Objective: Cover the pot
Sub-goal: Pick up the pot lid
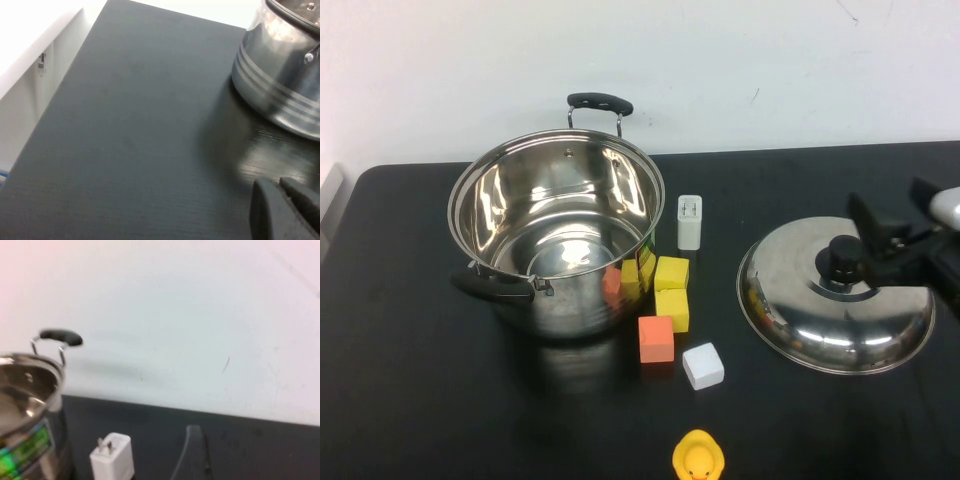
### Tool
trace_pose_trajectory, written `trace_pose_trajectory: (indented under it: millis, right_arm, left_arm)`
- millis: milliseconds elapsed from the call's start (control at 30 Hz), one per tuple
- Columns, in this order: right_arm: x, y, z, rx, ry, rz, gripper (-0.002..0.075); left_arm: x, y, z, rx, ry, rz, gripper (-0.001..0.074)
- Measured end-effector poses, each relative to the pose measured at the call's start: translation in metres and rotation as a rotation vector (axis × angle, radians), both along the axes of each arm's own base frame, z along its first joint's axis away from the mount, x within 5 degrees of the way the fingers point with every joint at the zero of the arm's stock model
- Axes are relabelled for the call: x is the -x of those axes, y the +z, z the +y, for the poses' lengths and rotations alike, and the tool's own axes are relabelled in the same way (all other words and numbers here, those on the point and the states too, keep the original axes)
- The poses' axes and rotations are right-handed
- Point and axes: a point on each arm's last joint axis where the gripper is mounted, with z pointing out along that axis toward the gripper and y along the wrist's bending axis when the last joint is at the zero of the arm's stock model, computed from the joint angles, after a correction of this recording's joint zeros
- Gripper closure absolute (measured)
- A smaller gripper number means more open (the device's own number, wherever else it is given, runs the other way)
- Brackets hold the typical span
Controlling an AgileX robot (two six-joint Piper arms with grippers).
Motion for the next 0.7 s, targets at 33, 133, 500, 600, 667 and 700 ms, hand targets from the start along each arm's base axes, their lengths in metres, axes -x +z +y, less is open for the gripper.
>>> trace_pose_trajectory:
  millis: [33, 133, 500, 600, 667, 700]
  right_arm:
    - [-0.006, -0.007, 0.002, 0.002, 0.0, 0.011, 0.0169]
    - [-0.022, -0.024, 0.007, 0.004, 0.002, 0.025, 0.0166]
    - [-0.045, -0.091, 0.007, 0.024, -0.065, 0.194, 0.0166]
    - [-0.045, -0.098, 0.007, 0.027, -0.072, 0.21, 0.0166]
    - [-0.045, -0.098, 0.007, 0.026, -0.072, 0.206, 0.0167]
    - [-0.045, -0.098, 0.007, 0.025, -0.072, 0.205, 0.0175]
  left_arm:
    - [0.0, 0.0, 0.0, 0.0, 0.0, 0.0, 0.0735]
    - [0.0, 0.0, 0.0, 0.0, 0.0, 0.0, 0.0735]
    - [0.0, 0.0, 0.0, 0.003, 0.001, 0.0, 0.0736]
    - [0.0, 0.0, 0.0, 0.003, 0.001, 0.0, 0.0736]
    - [0.0, 0.0, 0.0, 0.003, 0.001, 0.0, 0.0736]
    - [0.0, 0.0, 0.0, 0.003, 0.001, 0.0, 0.0736]
